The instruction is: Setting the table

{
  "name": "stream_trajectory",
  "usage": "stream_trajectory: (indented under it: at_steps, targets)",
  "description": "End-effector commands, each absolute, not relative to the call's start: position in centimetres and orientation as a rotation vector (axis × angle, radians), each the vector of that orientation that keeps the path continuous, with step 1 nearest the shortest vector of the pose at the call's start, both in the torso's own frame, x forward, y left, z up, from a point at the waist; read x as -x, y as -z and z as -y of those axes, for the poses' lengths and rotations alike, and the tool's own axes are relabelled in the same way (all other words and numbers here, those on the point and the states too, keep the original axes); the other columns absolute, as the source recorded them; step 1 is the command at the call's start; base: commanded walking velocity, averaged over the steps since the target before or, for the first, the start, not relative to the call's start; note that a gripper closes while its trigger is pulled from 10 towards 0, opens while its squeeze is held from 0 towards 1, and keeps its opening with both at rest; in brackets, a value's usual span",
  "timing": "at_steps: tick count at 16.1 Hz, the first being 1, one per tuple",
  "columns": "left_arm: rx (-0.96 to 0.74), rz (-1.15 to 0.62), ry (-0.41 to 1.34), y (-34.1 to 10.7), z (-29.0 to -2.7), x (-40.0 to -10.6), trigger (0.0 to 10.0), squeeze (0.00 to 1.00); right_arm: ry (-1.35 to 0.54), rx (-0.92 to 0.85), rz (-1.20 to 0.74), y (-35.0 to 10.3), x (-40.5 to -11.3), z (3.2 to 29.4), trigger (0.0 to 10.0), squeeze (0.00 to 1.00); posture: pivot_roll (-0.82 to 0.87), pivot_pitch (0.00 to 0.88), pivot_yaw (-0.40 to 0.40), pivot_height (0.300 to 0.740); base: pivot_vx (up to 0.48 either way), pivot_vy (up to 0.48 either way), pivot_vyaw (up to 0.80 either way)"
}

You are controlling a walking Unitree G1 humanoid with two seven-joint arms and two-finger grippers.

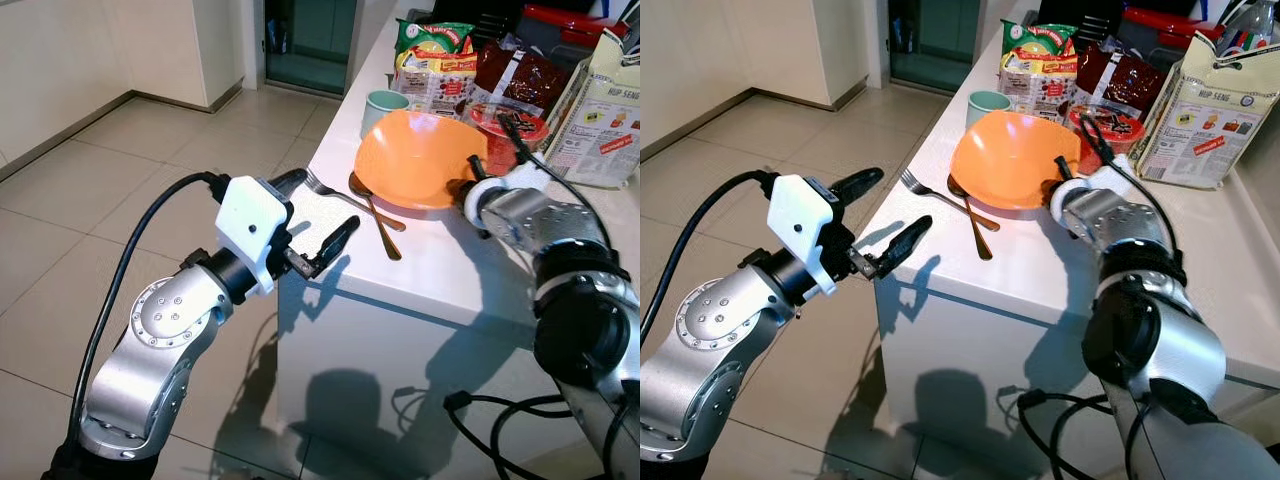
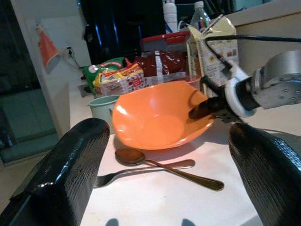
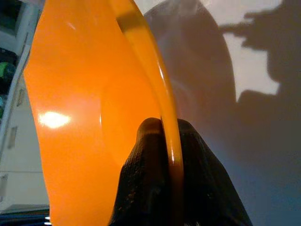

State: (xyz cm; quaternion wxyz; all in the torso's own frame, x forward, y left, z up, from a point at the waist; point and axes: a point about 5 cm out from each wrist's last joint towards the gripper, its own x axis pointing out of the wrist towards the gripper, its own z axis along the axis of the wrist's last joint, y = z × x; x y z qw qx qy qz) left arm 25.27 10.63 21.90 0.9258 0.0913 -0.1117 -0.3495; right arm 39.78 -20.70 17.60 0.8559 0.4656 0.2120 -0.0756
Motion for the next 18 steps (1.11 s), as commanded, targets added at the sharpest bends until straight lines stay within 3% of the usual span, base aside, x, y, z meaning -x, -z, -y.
stream_trajectory:
  at_steps: [1, 5, 9, 10, 12, 18]
  targets:
    - [-0.185, 0.237, 0.684, -22.1, -10.8, -25.6, 10.0, 0.00, 0.160, -0.967, -0.380, -19.4, -39.6, 22.0, 0.0, 0.00, 0.09, 0.000, -0.066, 0.740, 0.000, 0.000, 0.00]
    - [-0.164, 0.261, 0.504, -22.2, -11.9, -26.5, 10.0, 0.00, 0.058, -0.959, -0.263, -22.8, -36.9, 21.9, 0.0, 0.00, 0.08, 0.000, -0.060, 0.740, 0.000, 0.000, 0.00]
    - [-0.119, 0.216, 0.410, -22.1, -12.9, -26.4, 10.0, 0.00, -0.155, -0.814, 0.060, -28.4, -32.0, 19.5, 0.0, 0.00, 0.06, 0.000, -0.036, 0.740, 0.000, 0.000, 0.00]
    - [-0.114, 0.213, 0.405, -22.0, -13.0, -26.4, 10.0, 0.00, -0.160, -0.688, 0.099, -28.5, -31.2, 19.1, 10.0, 0.00, 0.05, 0.000, -0.028, 0.740, 0.000, 0.000, 0.00]
    - [-0.115, 0.197, 0.393, -21.8, -12.8, -26.5, 10.0, 0.00, -0.146, -0.469, 0.135, -27.9, -29.8, 18.5, 10.0, 0.00, 0.04, 0.000, -0.024, 0.740, 0.000, 0.000, 0.00]
    - [-0.133, 0.178, 0.382, -21.7, -12.7, -26.5, 10.0, 0.00, -0.204, -0.426, 0.150, -26.4, -28.0, 16.5, 10.0, 0.00, 0.07, 0.000, -0.037, 0.740, 0.000, 0.000, 0.00]
